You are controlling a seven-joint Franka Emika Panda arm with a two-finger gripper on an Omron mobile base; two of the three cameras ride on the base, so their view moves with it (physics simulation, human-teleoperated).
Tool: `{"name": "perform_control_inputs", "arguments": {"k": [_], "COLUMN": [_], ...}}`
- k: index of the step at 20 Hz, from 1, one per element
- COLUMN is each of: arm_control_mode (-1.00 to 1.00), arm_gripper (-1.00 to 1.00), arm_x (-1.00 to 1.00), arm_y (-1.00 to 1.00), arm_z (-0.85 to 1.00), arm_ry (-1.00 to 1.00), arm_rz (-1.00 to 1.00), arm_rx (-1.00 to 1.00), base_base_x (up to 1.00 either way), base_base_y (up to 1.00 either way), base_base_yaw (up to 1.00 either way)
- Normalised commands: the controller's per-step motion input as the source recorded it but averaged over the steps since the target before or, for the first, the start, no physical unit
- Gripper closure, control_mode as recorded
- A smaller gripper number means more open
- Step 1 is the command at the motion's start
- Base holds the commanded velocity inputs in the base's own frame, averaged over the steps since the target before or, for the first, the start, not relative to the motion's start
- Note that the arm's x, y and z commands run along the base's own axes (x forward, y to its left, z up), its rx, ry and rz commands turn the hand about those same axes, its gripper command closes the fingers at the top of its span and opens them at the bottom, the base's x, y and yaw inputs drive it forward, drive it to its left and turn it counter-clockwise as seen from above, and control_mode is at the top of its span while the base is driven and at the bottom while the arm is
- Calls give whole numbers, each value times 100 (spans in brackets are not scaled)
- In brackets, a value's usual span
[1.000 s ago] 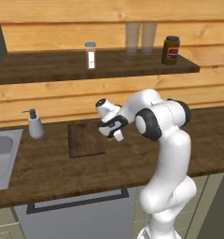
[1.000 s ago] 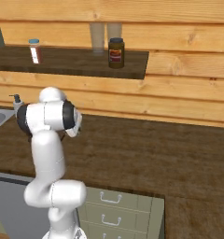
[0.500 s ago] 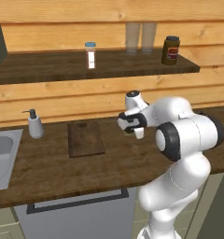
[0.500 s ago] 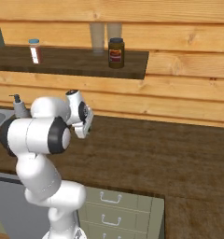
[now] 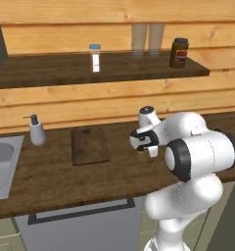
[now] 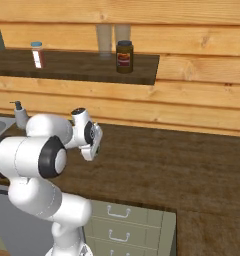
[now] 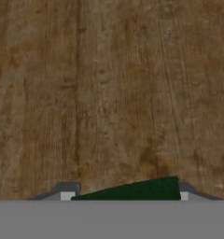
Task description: Pick up the sponge from the counter and clean the cutting board by briefly scrubbing or pressing down on the cutting board. Once finished, release the sponge.
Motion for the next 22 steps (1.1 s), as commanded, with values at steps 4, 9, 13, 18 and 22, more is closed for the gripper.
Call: {"name": "perform_control_inputs", "arguments": {"k": [4, 9, 13, 18, 22], "arm_control_mode": [-100, -100, -100, -100, -100], "arm_gripper": [100, 100, -100, -100, -100], "arm_x": [-12, -3, 0, 0, -14], "arm_y": [-2, -6, 0, 0, 0], "arm_z": [-65, -63, -71, -16, 0], "arm_ry": [0, 0, -2, 0, -8], "arm_rz": [-3, 0, 0, 0, 0], "arm_rx": [-3, 0, 0, 0, 0], "base_base_x": [0, 0, 0, 0, 0], "base_base_y": [0, 0, 0, 0, 0], "base_base_yaw": [0, 0, 0, 0, 0]}}
